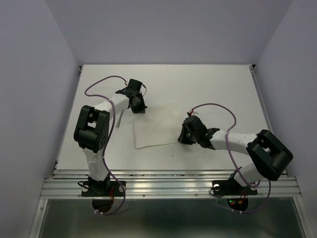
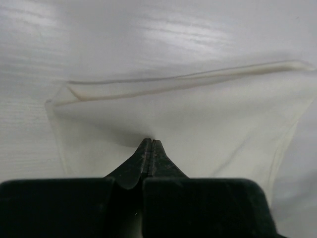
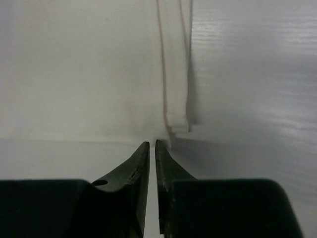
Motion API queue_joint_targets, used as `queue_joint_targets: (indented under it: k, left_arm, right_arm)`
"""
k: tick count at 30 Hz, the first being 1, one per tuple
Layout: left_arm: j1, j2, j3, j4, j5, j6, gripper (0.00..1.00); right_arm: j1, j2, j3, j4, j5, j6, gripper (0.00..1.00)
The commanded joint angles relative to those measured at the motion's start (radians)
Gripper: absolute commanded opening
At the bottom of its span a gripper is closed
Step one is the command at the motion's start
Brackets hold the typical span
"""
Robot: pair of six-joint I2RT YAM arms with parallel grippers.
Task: Fold the napkin into a case and place the utensils inside
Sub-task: Rotate the lower triangle-folded napkin at the center of the board.
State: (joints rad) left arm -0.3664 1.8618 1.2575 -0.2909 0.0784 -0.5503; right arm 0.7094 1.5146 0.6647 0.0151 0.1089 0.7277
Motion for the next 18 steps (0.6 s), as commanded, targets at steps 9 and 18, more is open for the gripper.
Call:
queue_joint_targets:
  k: [9,18]
  left_arm:
    - [-0.049,0.070,0.284,-0.077,-0.023,0.058,0.00]
    - [-0.121,0.105,0.266,-0.042,0.037,0.003,0.00]
  right_arm:
    - [-0.157,-0.234,0.090,-0.181,0.164,-0.101,0.35]
    - [-0.263,0.097,0.384,-0.146,-0.038,-0.244,0.45]
